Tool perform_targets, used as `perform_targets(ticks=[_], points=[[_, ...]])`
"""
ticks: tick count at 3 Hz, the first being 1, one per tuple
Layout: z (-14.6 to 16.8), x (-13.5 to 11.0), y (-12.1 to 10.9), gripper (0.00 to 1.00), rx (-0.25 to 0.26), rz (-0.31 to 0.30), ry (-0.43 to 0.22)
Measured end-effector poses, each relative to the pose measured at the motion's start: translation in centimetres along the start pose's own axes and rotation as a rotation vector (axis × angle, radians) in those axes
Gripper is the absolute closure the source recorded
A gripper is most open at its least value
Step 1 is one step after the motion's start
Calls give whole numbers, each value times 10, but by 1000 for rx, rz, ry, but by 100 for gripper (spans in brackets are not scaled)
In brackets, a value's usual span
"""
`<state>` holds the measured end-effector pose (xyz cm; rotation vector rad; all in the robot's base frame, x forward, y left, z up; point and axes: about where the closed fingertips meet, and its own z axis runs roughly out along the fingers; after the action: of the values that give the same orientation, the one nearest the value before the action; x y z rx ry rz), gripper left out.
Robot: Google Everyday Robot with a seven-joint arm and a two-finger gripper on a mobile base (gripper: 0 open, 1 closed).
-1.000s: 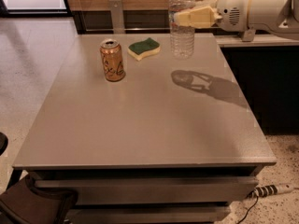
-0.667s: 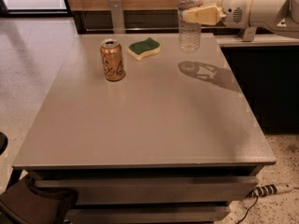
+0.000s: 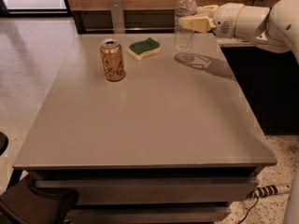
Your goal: Move water bottle near sponge
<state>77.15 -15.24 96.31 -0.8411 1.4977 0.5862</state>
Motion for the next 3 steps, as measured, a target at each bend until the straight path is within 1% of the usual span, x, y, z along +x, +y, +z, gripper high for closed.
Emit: perform_targets(ticks=[1, 2, 3], points=[[35, 23, -9, 100, -36, 8, -30], [61, 38, -6, 100, -69, 44, -20], [68, 45, -2, 100, -84, 70, -1]])
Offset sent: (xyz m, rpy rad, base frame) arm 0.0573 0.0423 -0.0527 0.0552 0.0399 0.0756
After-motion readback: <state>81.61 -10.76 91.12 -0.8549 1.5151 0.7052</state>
